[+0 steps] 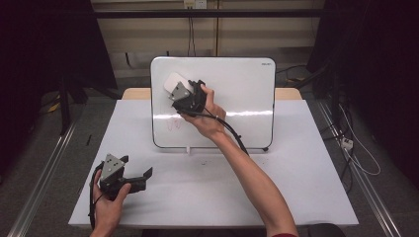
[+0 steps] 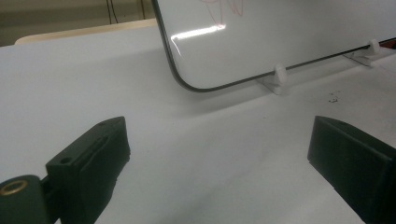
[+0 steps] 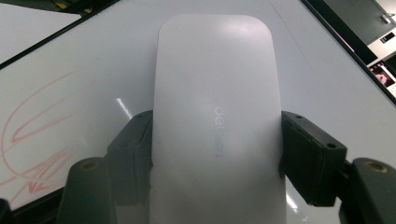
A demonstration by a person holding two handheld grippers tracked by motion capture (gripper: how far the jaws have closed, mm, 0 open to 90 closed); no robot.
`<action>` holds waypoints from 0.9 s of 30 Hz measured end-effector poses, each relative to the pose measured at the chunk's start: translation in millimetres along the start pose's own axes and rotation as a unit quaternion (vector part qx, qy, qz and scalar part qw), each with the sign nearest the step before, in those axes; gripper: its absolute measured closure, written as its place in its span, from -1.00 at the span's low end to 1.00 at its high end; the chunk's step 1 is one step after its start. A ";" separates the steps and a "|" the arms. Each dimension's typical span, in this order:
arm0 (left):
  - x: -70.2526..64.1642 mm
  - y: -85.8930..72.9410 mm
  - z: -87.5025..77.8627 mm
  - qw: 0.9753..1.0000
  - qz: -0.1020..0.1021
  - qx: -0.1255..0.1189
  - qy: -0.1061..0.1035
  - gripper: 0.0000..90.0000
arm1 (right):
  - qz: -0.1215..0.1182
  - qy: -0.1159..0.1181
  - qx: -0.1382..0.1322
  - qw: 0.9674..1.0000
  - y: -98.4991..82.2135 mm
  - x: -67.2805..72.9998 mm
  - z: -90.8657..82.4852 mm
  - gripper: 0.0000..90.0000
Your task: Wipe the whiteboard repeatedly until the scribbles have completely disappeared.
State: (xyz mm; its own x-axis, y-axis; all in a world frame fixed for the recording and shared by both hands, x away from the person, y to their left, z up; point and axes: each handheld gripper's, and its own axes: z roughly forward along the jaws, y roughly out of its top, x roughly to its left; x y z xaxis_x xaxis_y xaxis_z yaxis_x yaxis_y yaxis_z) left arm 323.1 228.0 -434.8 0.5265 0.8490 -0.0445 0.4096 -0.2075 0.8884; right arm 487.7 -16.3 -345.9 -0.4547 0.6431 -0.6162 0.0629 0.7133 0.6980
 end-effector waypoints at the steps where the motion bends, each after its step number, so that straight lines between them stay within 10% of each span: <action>1: 0.0 0.0 0.3 1.000 0.000 0.000 0.000 -0.88 | -0.002 -0.004 -0.001 1.000 -0.1 1.3 -0.4 -0.30; 22: -1.7 0.5 2.1 1.000 0.003 0.002 0.001 -0.88 | -0.045 0.031 -0.019 0.998 -21.4 64.4 -12.0 -0.30; 27: -1.2 0.0 1.7 1.000 0.004 0.003 0.000 -0.88 | -0.049 0.035 -0.019 0.998 -20.8 61.8 -11.7 -0.30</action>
State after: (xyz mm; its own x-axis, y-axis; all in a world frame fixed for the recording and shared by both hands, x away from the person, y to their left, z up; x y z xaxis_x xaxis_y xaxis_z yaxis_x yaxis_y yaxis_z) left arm 323.7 226.2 -435.5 0.5293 0.8476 -0.0368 0.4095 -0.2172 0.8860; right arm 447.8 5.3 -394.2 -0.5187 0.5485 -0.6558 -0.0177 0.7600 0.6497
